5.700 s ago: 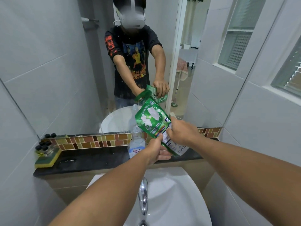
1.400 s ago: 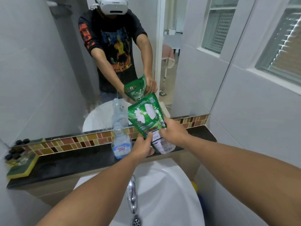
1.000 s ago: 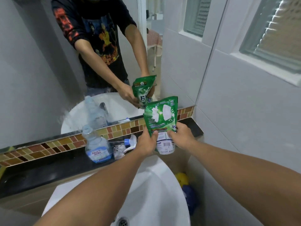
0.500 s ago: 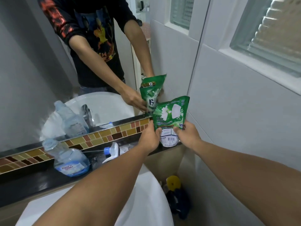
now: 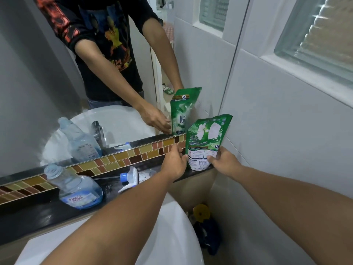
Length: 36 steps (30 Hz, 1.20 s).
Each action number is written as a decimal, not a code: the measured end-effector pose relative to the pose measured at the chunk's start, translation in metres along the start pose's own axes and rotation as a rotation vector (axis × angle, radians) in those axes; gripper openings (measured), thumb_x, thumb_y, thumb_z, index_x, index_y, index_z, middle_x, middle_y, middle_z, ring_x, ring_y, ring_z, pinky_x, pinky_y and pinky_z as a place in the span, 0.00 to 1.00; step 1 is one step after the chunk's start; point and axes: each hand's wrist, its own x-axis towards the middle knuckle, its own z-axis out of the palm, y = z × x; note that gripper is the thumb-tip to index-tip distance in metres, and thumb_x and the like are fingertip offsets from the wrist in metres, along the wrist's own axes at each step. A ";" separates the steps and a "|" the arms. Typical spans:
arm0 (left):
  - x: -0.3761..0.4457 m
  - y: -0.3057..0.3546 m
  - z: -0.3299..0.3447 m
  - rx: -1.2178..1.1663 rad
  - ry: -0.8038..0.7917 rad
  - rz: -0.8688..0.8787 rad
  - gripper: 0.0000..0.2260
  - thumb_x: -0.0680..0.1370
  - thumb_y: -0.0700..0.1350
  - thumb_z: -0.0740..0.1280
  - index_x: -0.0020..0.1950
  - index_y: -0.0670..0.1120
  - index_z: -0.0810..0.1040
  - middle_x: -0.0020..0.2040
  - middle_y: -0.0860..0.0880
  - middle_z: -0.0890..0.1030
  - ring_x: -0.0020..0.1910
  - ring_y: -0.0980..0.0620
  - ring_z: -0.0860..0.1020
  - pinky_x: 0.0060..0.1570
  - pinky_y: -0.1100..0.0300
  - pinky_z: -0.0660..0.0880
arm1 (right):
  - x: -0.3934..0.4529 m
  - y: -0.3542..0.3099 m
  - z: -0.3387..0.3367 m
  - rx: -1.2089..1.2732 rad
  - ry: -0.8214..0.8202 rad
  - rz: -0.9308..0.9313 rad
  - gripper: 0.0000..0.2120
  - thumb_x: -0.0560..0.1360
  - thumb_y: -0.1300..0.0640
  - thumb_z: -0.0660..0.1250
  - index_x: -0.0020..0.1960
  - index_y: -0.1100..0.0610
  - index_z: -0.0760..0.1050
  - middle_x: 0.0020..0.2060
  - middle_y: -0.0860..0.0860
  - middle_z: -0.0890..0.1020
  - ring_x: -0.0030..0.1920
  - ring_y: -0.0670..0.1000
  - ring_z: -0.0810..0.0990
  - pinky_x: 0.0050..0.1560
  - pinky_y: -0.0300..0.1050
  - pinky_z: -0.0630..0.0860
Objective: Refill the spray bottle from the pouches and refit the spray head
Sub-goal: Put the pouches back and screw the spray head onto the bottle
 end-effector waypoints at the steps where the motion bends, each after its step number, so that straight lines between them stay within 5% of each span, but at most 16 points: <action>1: -0.003 -0.006 -0.003 0.011 -0.009 -0.016 0.11 0.86 0.46 0.67 0.65 0.42 0.72 0.58 0.44 0.82 0.58 0.42 0.80 0.58 0.50 0.77 | -0.003 0.002 0.002 -0.042 -0.025 0.018 0.20 0.80 0.52 0.70 0.70 0.53 0.72 0.65 0.51 0.82 0.65 0.56 0.79 0.59 0.44 0.71; 5: -0.022 -0.034 -0.022 0.029 -0.023 -0.074 0.09 0.85 0.47 0.67 0.61 0.45 0.71 0.49 0.46 0.79 0.48 0.46 0.77 0.50 0.55 0.72 | -0.020 0.005 0.014 -0.202 -0.133 0.090 0.25 0.81 0.50 0.68 0.75 0.54 0.67 0.66 0.56 0.80 0.65 0.58 0.77 0.64 0.49 0.74; 10: -0.047 -0.063 -0.050 0.058 -0.068 -0.126 0.07 0.86 0.47 0.67 0.60 0.47 0.71 0.51 0.45 0.80 0.43 0.52 0.76 0.47 0.56 0.73 | -0.042 -0.013 0.032 -0.267 -0.147 0.111 0.24 0.80 0.51 0.67 0.73 0.55 0.67 0.68 0.57 0.78 0.65 0.60 0.77 0.61 0.46 0.73; 18: -0.099 -0.096 -0.099 0.069 -0.064 -0.154 0.06 0.84 0.48 0.68 0.56 0.48 0.73 0.52 0.47 0.79 0.47 0.49 0.77 0.49 0.55 0.71 | -0.085 -0.065 0.082 -0.488 -0.264 0.008 0.25 0.80 0.46 0.66 0.73 0.55 0.68 0.70 0.58 0.75 0.67 0.60 0.75 0.66 0.54 0.74; 23: -0.127 -0.123 -0.138 0.076 -0.015 -0.214 0.08 0.83 0.49 0.69 0.46 0.53 0.72 0.51 0.48 0.80 0.49 0.49 0.77 0.49 0.56 0.71 | -0.107 -0.107 0.119 -0.555 -0.303 -0.077 0.22 0.80 0.46 0.66 0.70 0.54 0.68 0.62 0.55 0.79 0.56 0.56 0.79 0.54 0.49 0.77; 28: -0.154 -0.149 -0.179 0.079 0.035 -0.231 0.08 0.84 0.46 0.68 0.46 0.50 0.75 0.53 0.46 0.81 0.52 0.48 0.77 0.53 0.54 0.75 | -0.126 -0.147 0.154 -0.582 -0.309 -0.142 0.22 0.79 0.44 0.68 0.68 0.51 0.69 0.56 0.51 0.78 0.52 0.52 0.80 0.52 0.50 0.80; 33: -0.176 -0.174 -0.216 0.122 0.099 -0.281 0.11 0.84 0.47 0.66 0.61 0.41 0.80 0.61 0.40 0.82 0.61 0.39 0.82 0.60 0.51 0.80 | -0.135 -0.173 0.179 -0.602 -0.332 -0.232 0.23 0.79 0.46 0.67 0.71 0.51 0.69 0.51 0.50 0.78 0.45 0.48 0.79 0.44 0.47 0.78; 36: -0.184 -0.189 -0.236 0.095 0.128 -0.298 0.08 0.84 0.46 0.68 0.59 0.43 0.80 0.60 0.43 0.83 0.57 0.45 0.82 0.51 0.53 0.82 | -0.139 -0.186 0.190 -0.583 -0.333 -0.249 0.28 0.80 0.47 0.67 0.77 0.50 0.64 0.58 0.53 0.79 0.49 0.50 0.79 0.45 0.47 0.78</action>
